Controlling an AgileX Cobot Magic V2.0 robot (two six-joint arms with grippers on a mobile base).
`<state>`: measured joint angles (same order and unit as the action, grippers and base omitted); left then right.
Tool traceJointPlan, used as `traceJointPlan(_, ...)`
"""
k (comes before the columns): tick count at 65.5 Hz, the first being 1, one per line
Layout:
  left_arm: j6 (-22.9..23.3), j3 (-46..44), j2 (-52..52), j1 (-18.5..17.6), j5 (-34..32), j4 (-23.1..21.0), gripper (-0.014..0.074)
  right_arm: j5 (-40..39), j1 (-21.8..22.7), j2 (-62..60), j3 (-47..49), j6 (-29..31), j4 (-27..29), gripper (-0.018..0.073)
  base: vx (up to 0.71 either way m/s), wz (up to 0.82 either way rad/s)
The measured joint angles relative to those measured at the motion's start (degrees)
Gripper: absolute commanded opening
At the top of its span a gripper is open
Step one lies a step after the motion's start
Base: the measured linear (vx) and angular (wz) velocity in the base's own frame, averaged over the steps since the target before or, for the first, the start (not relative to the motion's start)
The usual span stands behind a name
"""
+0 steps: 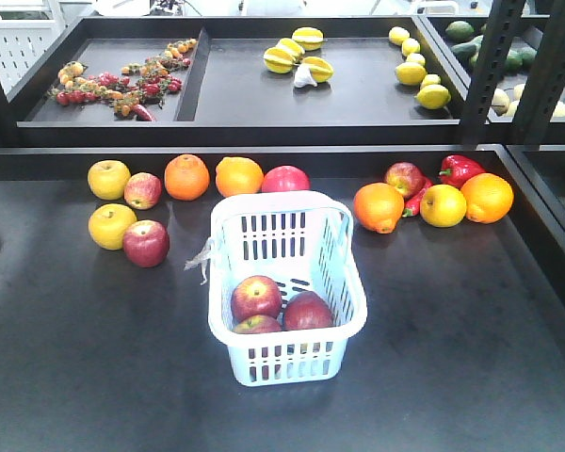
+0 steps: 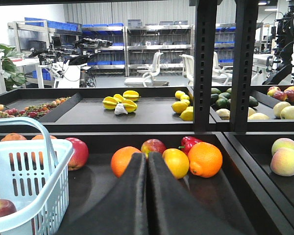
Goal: Pick three apples into basket with both arms
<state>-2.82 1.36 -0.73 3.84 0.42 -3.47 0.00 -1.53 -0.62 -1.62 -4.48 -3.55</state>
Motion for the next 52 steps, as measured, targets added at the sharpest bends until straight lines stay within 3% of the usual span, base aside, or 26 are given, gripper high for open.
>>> traceJointPlan(52, 0.00, 0.00, 0.00, 0.00, 0.00, 0.00, -0.0006, 0.00, 0.00, 0.00, 0.00, 0.18, 0.00, -0.0005, 0.00, 0.00)
